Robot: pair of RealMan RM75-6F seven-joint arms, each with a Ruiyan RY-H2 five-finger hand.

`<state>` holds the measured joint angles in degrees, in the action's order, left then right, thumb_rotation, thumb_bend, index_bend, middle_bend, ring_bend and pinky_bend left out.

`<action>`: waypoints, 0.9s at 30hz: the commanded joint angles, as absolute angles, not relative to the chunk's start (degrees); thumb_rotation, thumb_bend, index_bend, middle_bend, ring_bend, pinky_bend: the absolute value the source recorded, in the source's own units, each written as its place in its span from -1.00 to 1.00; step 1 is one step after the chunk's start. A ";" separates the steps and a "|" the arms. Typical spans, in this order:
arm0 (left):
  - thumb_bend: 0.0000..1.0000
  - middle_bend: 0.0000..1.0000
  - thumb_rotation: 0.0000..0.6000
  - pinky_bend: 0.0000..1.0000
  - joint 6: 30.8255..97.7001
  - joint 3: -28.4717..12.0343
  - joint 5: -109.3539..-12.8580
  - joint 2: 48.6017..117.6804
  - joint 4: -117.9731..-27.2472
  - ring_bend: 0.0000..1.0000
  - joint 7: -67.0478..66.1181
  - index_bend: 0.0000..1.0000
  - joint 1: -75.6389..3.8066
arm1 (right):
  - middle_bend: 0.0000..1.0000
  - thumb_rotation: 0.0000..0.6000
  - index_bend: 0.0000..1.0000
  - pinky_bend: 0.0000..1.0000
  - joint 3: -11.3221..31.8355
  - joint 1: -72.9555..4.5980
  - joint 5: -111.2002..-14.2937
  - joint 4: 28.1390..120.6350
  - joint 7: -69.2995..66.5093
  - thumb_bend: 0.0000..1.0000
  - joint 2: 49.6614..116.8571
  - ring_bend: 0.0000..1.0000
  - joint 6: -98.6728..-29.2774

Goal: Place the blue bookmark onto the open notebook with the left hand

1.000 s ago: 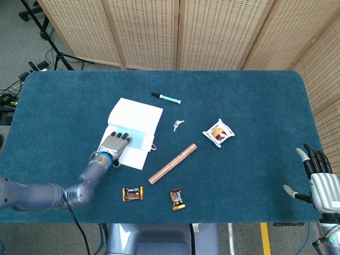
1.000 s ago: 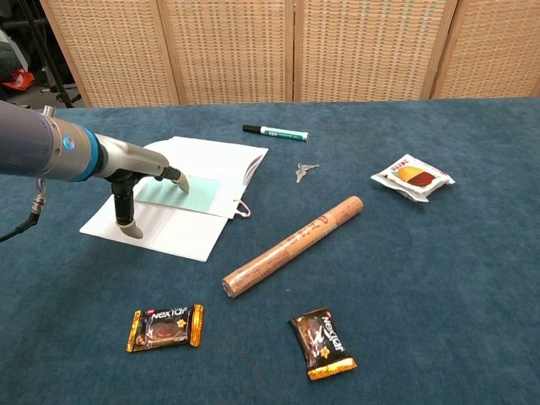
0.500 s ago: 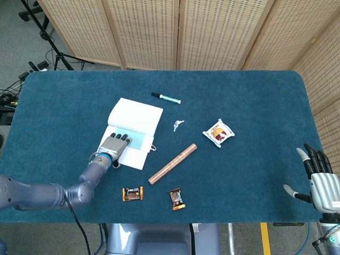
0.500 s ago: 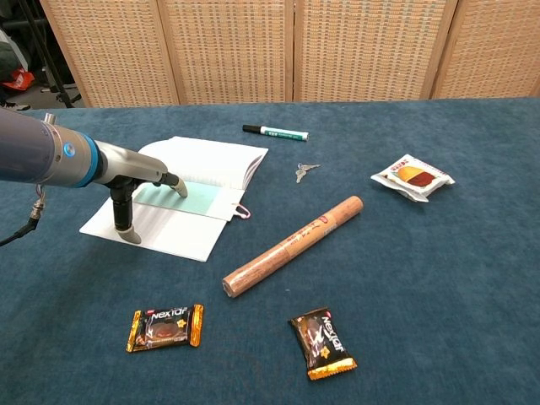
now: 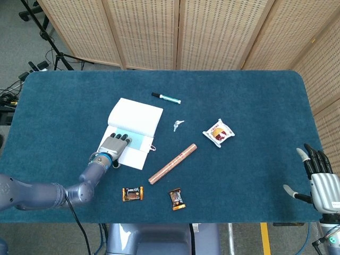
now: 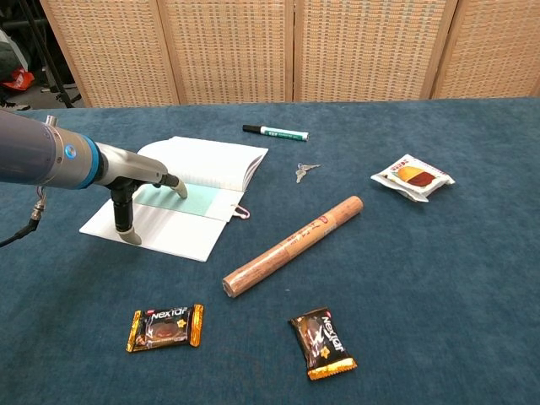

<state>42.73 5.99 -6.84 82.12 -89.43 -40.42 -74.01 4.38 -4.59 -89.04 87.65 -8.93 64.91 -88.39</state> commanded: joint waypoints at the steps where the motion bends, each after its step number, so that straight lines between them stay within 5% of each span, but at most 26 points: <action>1: -0.50 -1.00 1.00 -1.00 43.55 5.41 -8.27 80.74 -91.06 -1.00 -39.87 -0.87 -74.03 | -1.00 1.00 -1.00 -1.00 4.39 -4.58 -89.02 87.60 -8.94 -0.64 64.96 -1.00 -88.43; 14: -0.50 -1.00 1.00 -1.00 55.06 -0.36 -24.76 66.89 -106.27 -1.00 -30.41 -0.87 -67.51 | -1.00 1.00 -1.00 -1.00 4.55 -4.50 -88.57 87.46 -9.33 -0.64 64.77 -1.00 -88.35; 27: -0.52 -1.00 1.00 -1.00 76.95 7.69 -52.68 60.18 -111.47 -1.00 -18.46 -0.87 -45.58 | -1.00 1.00 -1.00 -1.00 4.92 -4.89 -87.07 87.51 -7.80 -0.64 65.06 -1.00 -86.93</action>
